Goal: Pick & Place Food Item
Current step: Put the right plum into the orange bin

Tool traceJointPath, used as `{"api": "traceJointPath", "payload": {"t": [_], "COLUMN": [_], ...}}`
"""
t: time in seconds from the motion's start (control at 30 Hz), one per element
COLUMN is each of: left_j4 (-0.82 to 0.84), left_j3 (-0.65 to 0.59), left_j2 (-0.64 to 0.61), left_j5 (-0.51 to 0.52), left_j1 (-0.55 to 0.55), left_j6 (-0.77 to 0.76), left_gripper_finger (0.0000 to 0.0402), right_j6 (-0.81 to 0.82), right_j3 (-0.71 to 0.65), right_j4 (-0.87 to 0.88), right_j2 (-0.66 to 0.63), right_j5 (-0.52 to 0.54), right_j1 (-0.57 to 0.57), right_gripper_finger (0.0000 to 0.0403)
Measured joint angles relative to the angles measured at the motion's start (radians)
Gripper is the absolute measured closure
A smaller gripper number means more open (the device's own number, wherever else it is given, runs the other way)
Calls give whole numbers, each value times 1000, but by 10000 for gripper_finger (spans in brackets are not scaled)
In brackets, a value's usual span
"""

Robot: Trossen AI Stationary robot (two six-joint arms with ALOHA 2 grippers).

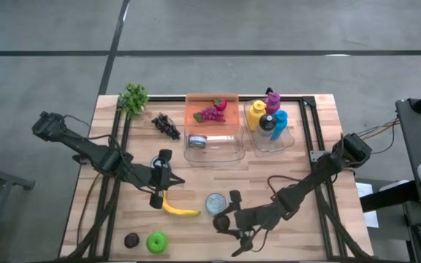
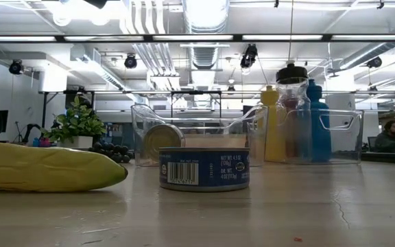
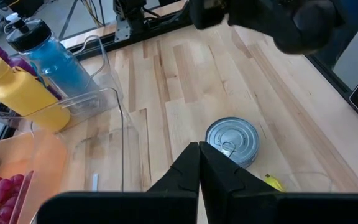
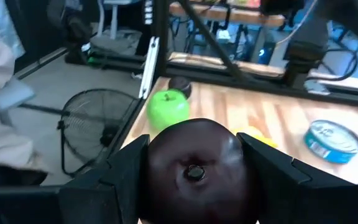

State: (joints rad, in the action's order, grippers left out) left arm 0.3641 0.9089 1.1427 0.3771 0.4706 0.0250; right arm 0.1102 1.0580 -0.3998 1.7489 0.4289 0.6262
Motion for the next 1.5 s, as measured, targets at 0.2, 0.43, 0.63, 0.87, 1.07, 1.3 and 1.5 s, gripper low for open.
{"api": "traceJointPath", "payload": {"t": [0.2,0.43,0.63,0.87,1.07,1.3,1.5], "left_j4": [0,0,0,2,11,25,25], "left_j3": [0,0,3,3,3,3,3], "left_j2": [0,0,0,-17,-48,-60,-60], "left_j5": [0,-3,-3,-3,-4,-4,-4], "left_j1": [0,0,0,1,4,6,6], "left_j6": [0,-8,-48,-52,-53,-60,-60], "left_gripper_finger": [393,393,393,393,393,393,393], "right_j6": [-10,-24,-20,4,3,16,69], "right_j3": [0,0,0,0,0,0,0], "right_j4": [1,0,2,4,45,99,110], "right_j2": [-22,-29,-36,-86,-128,-155,-156], "right_j5": [140,242,245,176,163,112,85], "right_j1": [0,-46,-156,-314,-436,-591,-718], "right_gripper_finger": [186,186,186,186,187,187,187]}}
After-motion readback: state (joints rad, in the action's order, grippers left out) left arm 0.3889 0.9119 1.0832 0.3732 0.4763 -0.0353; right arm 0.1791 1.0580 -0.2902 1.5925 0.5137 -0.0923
